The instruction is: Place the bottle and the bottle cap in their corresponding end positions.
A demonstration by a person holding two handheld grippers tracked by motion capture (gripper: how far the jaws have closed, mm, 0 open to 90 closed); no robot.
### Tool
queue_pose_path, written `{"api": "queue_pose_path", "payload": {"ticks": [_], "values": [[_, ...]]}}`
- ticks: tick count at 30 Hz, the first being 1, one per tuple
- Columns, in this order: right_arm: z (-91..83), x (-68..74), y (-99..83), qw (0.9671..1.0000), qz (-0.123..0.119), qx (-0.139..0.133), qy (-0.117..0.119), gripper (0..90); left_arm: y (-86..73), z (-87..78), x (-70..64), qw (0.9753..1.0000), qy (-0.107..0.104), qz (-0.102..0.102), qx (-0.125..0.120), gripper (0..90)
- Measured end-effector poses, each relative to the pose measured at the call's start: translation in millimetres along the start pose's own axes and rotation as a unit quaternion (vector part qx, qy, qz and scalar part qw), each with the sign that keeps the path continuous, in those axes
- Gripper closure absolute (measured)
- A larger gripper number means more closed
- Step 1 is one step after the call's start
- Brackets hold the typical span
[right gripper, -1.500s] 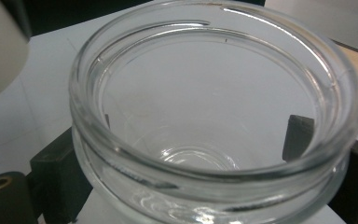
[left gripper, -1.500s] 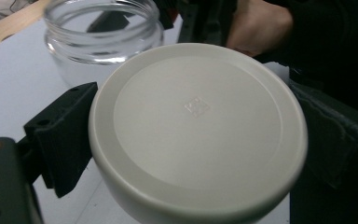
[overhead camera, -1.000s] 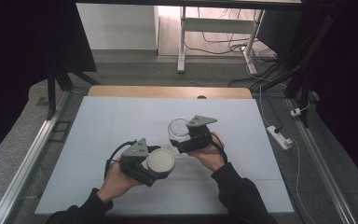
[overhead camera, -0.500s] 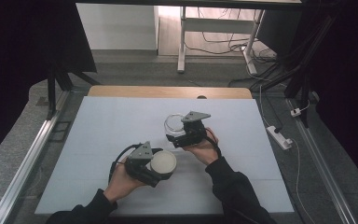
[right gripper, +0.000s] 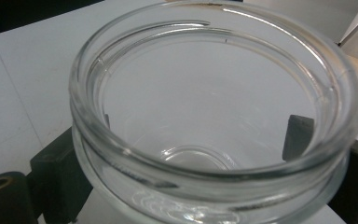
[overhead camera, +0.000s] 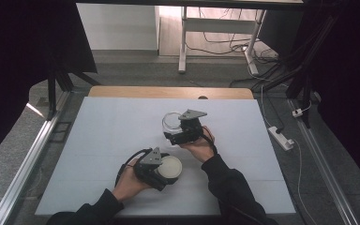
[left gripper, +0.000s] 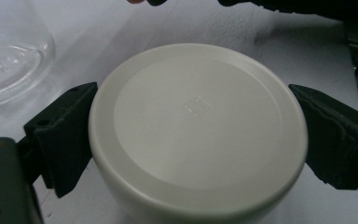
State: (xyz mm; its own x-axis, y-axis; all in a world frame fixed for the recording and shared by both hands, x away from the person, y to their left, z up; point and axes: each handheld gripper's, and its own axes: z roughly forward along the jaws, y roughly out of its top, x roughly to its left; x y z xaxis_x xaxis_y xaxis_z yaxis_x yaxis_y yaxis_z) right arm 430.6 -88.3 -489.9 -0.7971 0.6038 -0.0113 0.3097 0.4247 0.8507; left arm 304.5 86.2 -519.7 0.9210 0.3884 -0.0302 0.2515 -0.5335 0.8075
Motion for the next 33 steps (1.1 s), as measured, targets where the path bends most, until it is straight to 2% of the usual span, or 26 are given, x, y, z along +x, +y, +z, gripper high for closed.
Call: {"api": "queue_pose_path", "payload": {"ticks": [5,10,14,23,26,29,33], "values": [[6.5,0.3,-3.0,0.9999,-0.002,0.01,-0.003,6.7,-1.9,8.1,3.4,0.9999,-0.005,-0.001,0.015,8.0],[10.7,1.0,-6.4,0.9999,-0.004,0.014,-0.004,6.7,-2.1,15.4,5.0,0.9993,-0.002,0.015,0.035,8.0],[11.9,0.2,-8.4,0.9998,-0.003,0.017,-0.007,6.7,-2.5,19.8,6.8,0.9988,0.002,0.016,0.047,8.0],[15.2,-1.1,-13.2,0.9998,-0.004,0.019,-0.011,6.7,-2.5,27.2,8.1,0.9981,-0.002,0.017,0.059,8.0],[15.0,-0.5,-13.9,0.9997,-0.009,0.018,-0.012,6.6,-3.6,31.7,7.0,0.9965,0.005,0.025,0.08,7.9],[14.6,-0.7,-14.4,0.9997,-0.013,0.019,-0.01,6.5,-3.1,32.7,5.4,0.9956,0.011,0.03,0.087,7.8],[14.3,-1.6,-15.2,0.9997,-0.01,0.019,-0.008,6.4,-3.0,34.3,6.6,0.9947,0.011,0.027,0.098,7.6]]}}
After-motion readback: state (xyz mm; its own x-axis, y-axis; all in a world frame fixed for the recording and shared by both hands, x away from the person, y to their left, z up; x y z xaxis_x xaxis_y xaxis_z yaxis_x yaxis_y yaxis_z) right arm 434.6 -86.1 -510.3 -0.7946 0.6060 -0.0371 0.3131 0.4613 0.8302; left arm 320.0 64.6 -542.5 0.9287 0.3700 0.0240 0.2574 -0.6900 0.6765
